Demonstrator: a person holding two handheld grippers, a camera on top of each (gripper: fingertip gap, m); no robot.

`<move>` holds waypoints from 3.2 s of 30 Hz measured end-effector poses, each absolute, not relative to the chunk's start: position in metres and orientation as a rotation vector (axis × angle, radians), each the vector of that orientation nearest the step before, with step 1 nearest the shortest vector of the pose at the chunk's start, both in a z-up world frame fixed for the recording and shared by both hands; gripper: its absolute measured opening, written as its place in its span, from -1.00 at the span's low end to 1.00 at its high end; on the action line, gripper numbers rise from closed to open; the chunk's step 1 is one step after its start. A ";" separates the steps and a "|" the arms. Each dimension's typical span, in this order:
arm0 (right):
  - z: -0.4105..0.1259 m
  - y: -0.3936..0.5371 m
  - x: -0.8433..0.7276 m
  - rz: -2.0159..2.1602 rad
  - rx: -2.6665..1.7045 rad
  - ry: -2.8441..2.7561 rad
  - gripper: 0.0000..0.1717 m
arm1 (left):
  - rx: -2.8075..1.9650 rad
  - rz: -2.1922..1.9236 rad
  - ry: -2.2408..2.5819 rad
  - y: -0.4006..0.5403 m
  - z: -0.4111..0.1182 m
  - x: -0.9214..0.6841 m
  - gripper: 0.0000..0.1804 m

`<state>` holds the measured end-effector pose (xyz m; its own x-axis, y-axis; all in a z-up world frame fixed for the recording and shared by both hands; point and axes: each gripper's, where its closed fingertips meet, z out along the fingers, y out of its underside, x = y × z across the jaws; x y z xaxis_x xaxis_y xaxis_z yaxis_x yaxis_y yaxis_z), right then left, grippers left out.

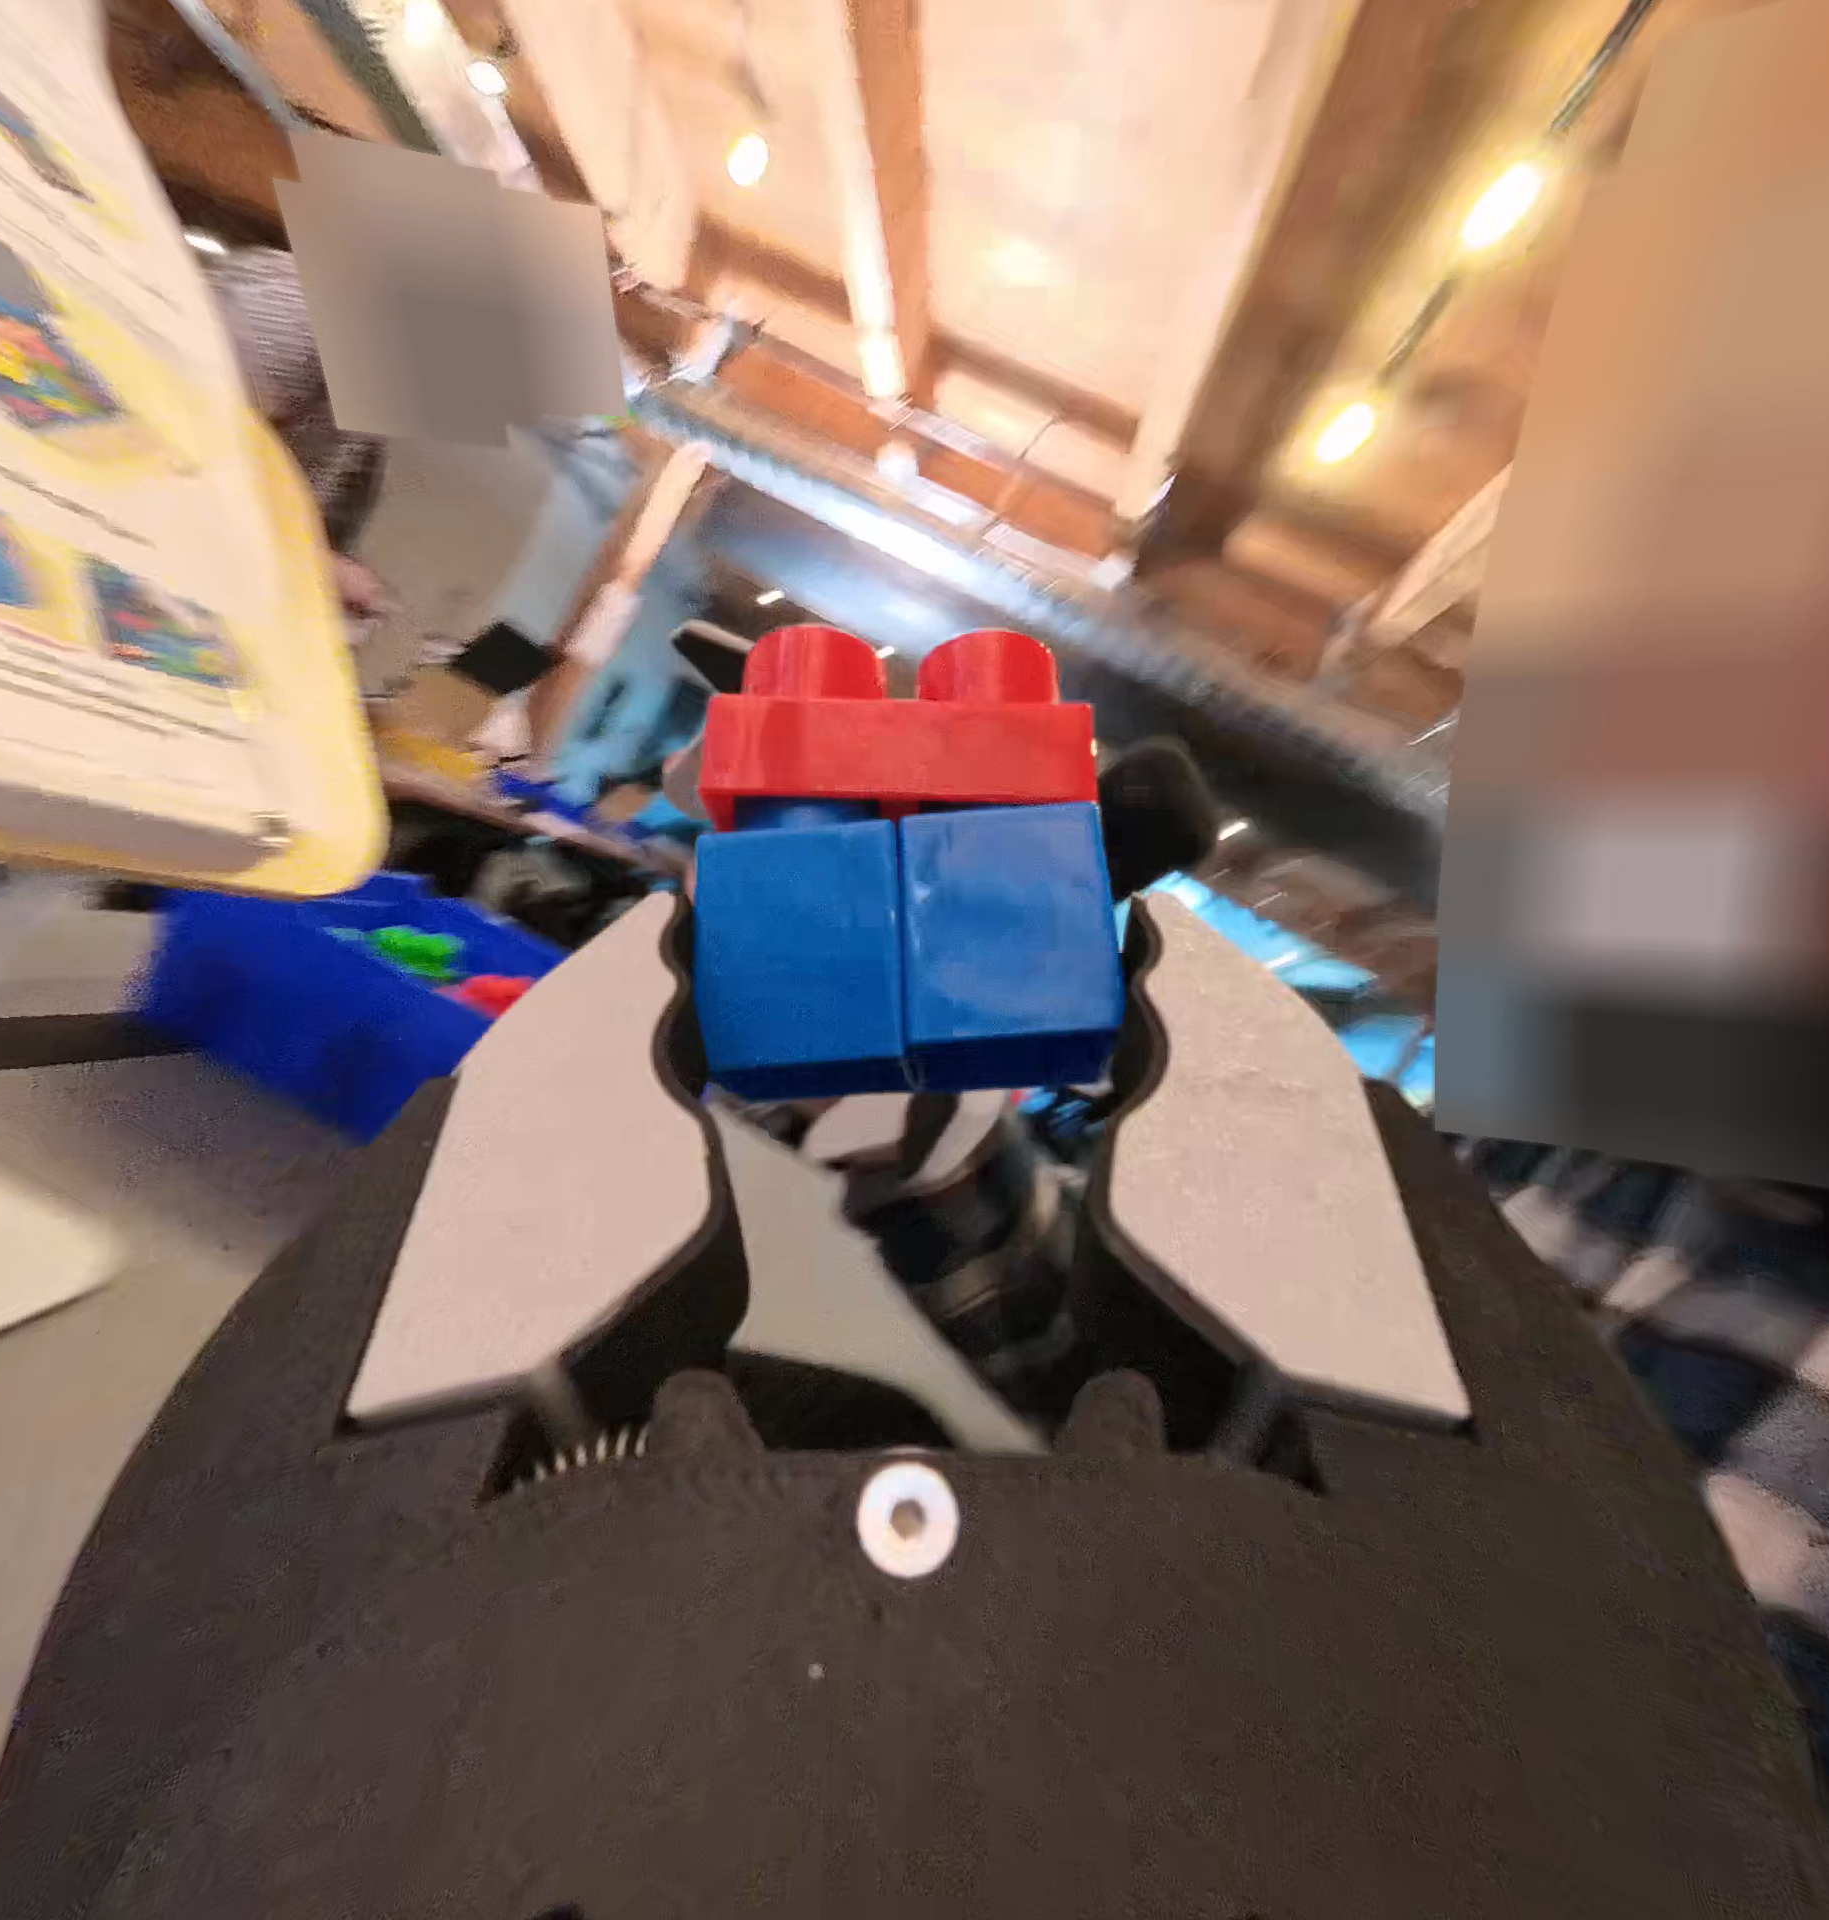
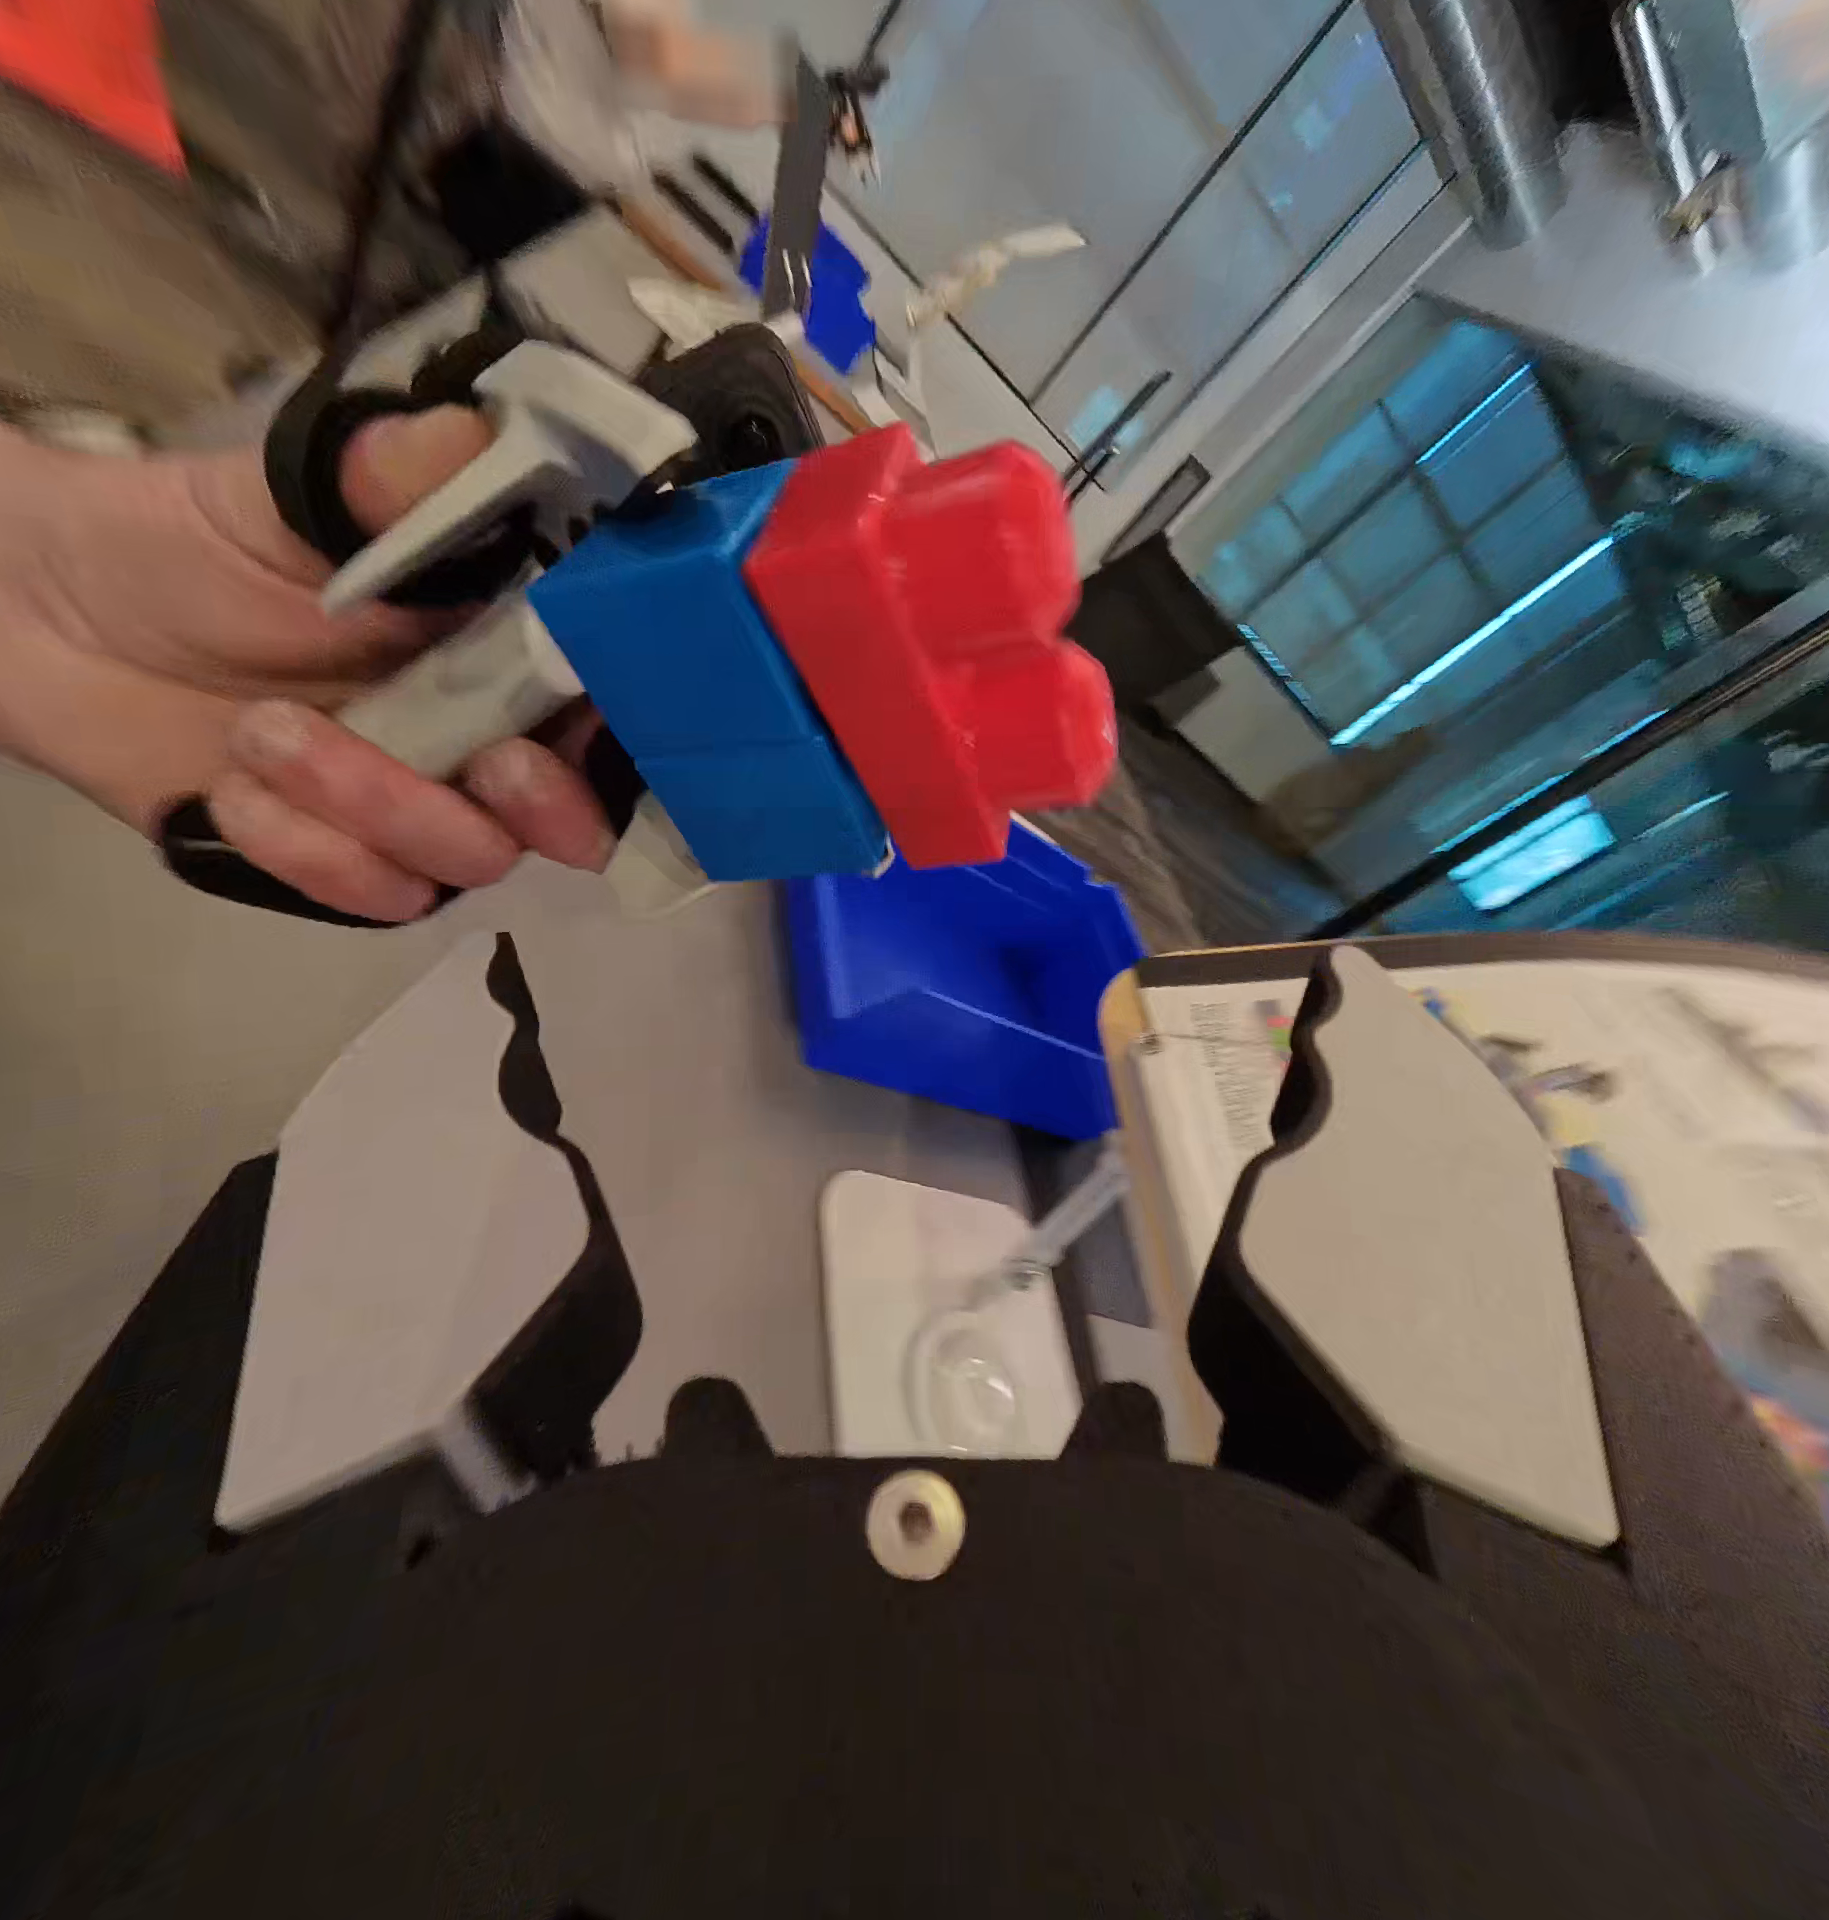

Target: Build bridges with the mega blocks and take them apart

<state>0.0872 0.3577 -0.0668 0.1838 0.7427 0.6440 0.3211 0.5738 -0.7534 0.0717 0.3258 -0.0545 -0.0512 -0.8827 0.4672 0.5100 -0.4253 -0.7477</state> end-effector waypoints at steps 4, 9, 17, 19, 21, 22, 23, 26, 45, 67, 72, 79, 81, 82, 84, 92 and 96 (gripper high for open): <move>-0.060 0.347 0.069 0.153 -0.881 -1.499 0.65 | -1.026 -1.967 0.431 0.316 -0.047 0.085 -0.15; -0.063 0.352 0.067 -0.023 -0.896 -1.561 0.35 | -0.902 -2.115 0.411 0.302 -0.042 0.096 -0.15; -0.069 0.352 0.075 -0.081 -1.011 -1.605 0.24 | -0.801 -2.206 0.337 0.301 -0.040 0.095 -0.15; -0.071 0.352 0.074 -0.089 -1.022 -1.623 0.24 | -0.787 -2.217 0.332 0.301 -0.042 0.094 -0.15; -0.073 0.355 0.073 -0.080 -1.028 -1.630 0.26 | -0.799 -2.191 0.319 0.303 -0.044 0.093 -0.15; -0.073 0.356 0.074 -0.101 -1.024 -1.623 0.26 | -0.817 -2.170 0.315 0.305 -0.045 0.094 -0.15; -0.069 0.356 0.073 -0.135 -0.990 -1.605 0.40 | -0.819 -2.164 0.315 0.306 -0.045 0.093 -0.15; -0.061 0.342 0.065 -0.171 -0.919 -1.613 0.46 | -0.829 -2.147 0.317 0.306 -0.045 0.093 -0.15; -0.070 0.333 0.059 -0.243 -1.001 -1.710 0.32 | -0.735 -2.285 0.243 0.296 -0.054 0.093 -0.16; -0.053 0.306 0.130 -0.436 -1.219 -1.726 0.16 | -0.549 -2.376 0.380 0.254 -0.029 0.130 -0.15; -0.030 0.280 0.155 -0.220 -1.287 -1.741 0.09 | -0.557 -2.415 0.537 0.246 -0.025 0.138 -0.15; -0.042 0.235 0.173 0.195 -1.400 -2.035 -0.22 | -0.614 -2.474 0.825 0.216 -0.036 0.168 -0.15; -0.052 0.224 0.176 0.274 -1.421 -2.114 -0.33 | -0.624 -2.519 0.929 0.203 -0.042 0.177 -0.15; -0.054 0.221 0.179 0.297 -1.424 -2.140 -0.40 | -0.635 -2.536 0.981 0.196 -0.046 0.181 -0.15; -0.052 0.217 0.184 0.395 -1.471 -2.133 -0.51 | -0.621 -2.582 0.921 0.198 -0.044 0.182 -0.15; -0.050 0.221 0.203 0.559 -1.626 -2.021 -0.57 | -0.715 -2.397 0.818 0.218 -0.042 0.195 -0.15; -0.049 0.232 0.218 0.556 -1.727 -1.999 -0.57 | -0.812 -2.064 0.847 0.235 -0.051 0.189 -0.22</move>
<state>0.2177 0.2321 -0.0486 -0.1245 0.9900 0.0662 0.8137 0.1401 -0.5641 0.1894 0.2348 -0.0506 -0.5183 -0.8134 0.2639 0.3937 -0.5009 -0.7707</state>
